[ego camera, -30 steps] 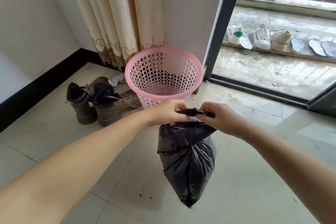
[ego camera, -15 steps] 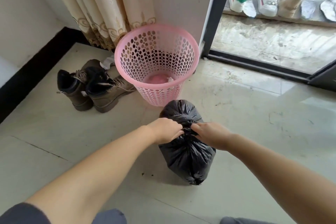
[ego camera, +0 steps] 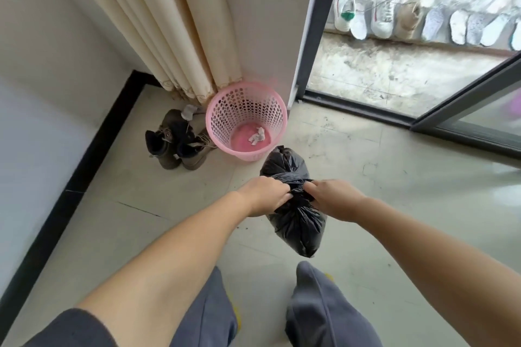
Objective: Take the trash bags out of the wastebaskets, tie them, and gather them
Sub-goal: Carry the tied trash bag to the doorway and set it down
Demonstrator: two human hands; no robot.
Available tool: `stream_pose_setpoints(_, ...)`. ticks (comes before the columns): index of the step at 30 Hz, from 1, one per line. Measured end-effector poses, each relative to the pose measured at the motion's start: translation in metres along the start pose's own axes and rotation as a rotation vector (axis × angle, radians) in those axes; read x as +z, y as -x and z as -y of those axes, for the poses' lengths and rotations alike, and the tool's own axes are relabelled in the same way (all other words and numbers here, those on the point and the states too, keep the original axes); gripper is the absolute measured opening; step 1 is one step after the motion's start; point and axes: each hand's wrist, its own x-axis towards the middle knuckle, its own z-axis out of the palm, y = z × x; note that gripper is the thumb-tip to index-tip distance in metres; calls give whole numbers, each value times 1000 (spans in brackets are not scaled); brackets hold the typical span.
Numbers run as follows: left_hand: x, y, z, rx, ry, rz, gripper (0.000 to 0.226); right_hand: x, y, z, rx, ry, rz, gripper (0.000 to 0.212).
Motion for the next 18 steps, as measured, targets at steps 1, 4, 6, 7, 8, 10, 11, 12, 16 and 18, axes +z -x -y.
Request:
stream_pose_setpoints(1, -23, 11, -10, -2, -4, 2, 34, -21, 15, 5, 6, -6, -1, 21)
stream_pose_setpoints(4, -88, 42, -42, -18, -10, -10, 34, -82, 64, 20, 40, -44, -12, 24)
stream_pose_setpoints(6, -123, 58, -62, -36, -3, -18, 33, -117, 95, 28, 72, -67, -26, 25)
stream_pose_setpoints(7, -138, 66, -71, -42, 9, -22, 33, -131, 109, 32, 85, -77, -35, 26)
stream_pose_setpoints(8, -150, 72, -79, -41, 21, -25, 32, -142, 122, 35, 98, -86, -46, 26)
stream_pose_setpoints(10, -169, 81, -95, -31, 37, -33, 31, -158, 145, 39, 128, -105, -75, 26)
stream_pose_setpoints(11, -177, 85, -103, -26, 42, -35, 31, -163, 156, 40, 144, -122, -89, 26)
stream_pose_setpoints(12, -183, 88, -110, -18, 46, -35, 31, -166, 166, 41, 159, -135, -96, 26)
stream_pose_setpoints(16, -199, 96, -136, 38, 45, -26, 30, -173, 202, 47, 241, -163, -133, 23)
stream_pose_setpoints(18, -206, 98, -148, 90, 21, -11, 31, -172, 220, 54, 308, -180, -174, 22)
